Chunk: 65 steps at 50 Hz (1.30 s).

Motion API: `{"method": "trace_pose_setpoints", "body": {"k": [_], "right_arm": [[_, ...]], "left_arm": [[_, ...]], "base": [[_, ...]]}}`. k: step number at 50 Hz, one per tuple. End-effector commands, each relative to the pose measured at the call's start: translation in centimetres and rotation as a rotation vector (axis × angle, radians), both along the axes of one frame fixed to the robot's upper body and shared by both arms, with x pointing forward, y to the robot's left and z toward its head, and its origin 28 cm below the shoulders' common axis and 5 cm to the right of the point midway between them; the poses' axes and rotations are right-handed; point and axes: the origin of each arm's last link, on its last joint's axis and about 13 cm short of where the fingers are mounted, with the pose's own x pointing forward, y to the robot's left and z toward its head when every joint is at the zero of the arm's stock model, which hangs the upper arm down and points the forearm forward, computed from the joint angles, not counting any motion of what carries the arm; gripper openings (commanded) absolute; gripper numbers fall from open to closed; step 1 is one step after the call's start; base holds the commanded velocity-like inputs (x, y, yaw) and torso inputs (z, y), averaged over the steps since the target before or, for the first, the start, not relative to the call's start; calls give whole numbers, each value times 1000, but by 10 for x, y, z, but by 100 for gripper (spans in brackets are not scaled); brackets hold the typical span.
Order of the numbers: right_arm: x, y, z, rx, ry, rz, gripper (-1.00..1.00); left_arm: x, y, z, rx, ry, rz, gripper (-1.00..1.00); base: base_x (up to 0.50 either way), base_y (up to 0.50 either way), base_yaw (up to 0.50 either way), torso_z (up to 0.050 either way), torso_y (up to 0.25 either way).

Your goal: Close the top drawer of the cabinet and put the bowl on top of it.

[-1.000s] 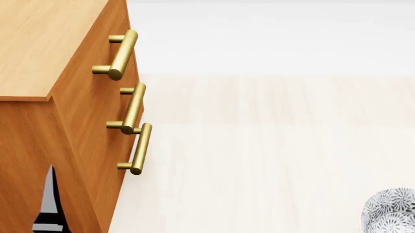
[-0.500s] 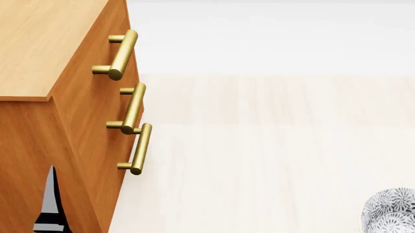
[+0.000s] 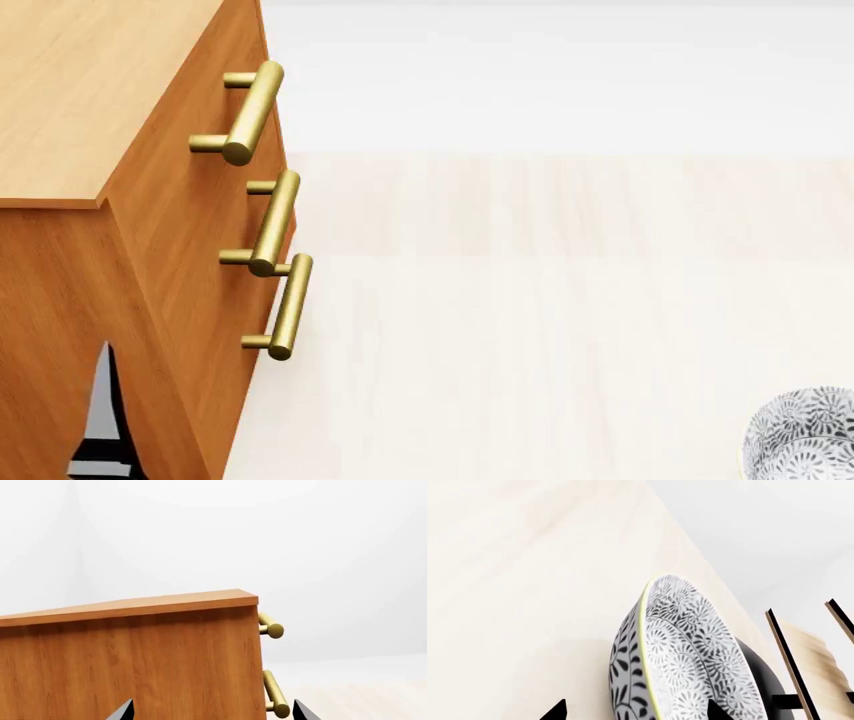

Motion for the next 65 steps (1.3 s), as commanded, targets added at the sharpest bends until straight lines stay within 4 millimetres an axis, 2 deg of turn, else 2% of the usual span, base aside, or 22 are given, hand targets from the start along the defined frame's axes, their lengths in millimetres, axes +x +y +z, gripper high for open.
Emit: {"method": "trace_pose_setpoints", "body": {"k": [1,31,32,42,51,61,65], "right_arm": [[0,0,0,2,-3,-3,100],[8,-3,-11,15,-6,-19,100],[9,-3,-11,12,-11,-21,-100],[10,0,-8,13,-26,-18,-100],[12,3,9,39,-98,-18,-100],[18,11,74,163,-352,4,-100],[23,17,94,203,-422,36,-100]], "left_arm": [[0,0,0,-1,0,1,100],[0,0,-2,-1,3,4,100],[0,0,-2,-2,3,4,100],[1,0,-2,-1,3,4,100],[0,0,0,-2,-2,6,100],[0,1,2,-9,-5,16,100],[0,2,1,-29,9,-20,100]], "base": [[0,0,0,0,0],[0,0,0,0,0],[0,0,0,0,0],[0,0,0,0,0],[0,0,0,0,0],[0,0,0,0,0],[0,0,0,0,0]]}}
